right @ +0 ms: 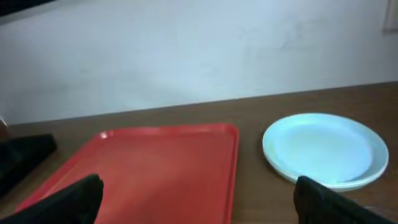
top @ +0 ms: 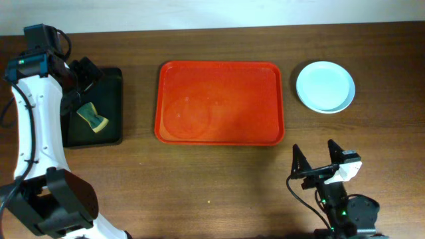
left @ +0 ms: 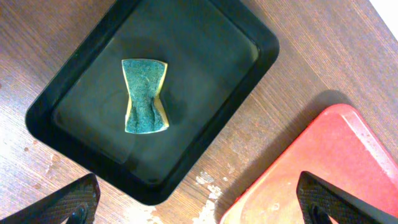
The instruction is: Clean dirty plates on tray and stack at the side
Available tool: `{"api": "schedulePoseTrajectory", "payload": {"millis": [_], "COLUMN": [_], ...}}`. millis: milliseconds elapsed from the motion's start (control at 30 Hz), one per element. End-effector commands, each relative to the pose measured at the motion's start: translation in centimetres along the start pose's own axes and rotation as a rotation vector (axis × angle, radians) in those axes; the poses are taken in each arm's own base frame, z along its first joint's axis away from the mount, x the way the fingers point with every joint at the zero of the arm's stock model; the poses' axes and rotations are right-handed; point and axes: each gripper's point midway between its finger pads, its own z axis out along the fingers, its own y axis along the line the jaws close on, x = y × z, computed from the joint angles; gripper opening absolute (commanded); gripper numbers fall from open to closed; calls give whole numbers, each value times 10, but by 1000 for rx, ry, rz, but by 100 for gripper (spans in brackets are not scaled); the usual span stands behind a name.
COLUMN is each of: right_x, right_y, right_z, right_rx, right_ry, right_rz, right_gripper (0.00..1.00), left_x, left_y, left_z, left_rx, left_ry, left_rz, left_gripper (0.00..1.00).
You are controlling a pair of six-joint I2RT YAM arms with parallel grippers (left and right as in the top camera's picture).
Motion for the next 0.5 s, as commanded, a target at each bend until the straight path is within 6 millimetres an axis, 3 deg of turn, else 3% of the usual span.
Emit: {"api": "schedulePoseTrajectory", "payload": {"millis": [0,133,200,300,467], "right_x": [5,11,34,32,31], "right_y": [2,-5,-16,-29,-31], "right_z": [6,8,9,8,7], "right_rx": [-32,-3,44,124,131], "right_ry": [-58,-71,28,22,19], "right_rz": [-14,-122,-204,-205,-205], "right_gripper": [99,99,99,99,99], "left_x": [0,0,0,0,0], "left_y": [0,0,0,0,0], "left_z": [2,2,2,2,2], "left_rx": [1,1,1,1,1], "left_ry": [4,4,4,4,4], "left_rz": [5,5,5,5,5], "left_gripper": [99,99,99,99,99]}}
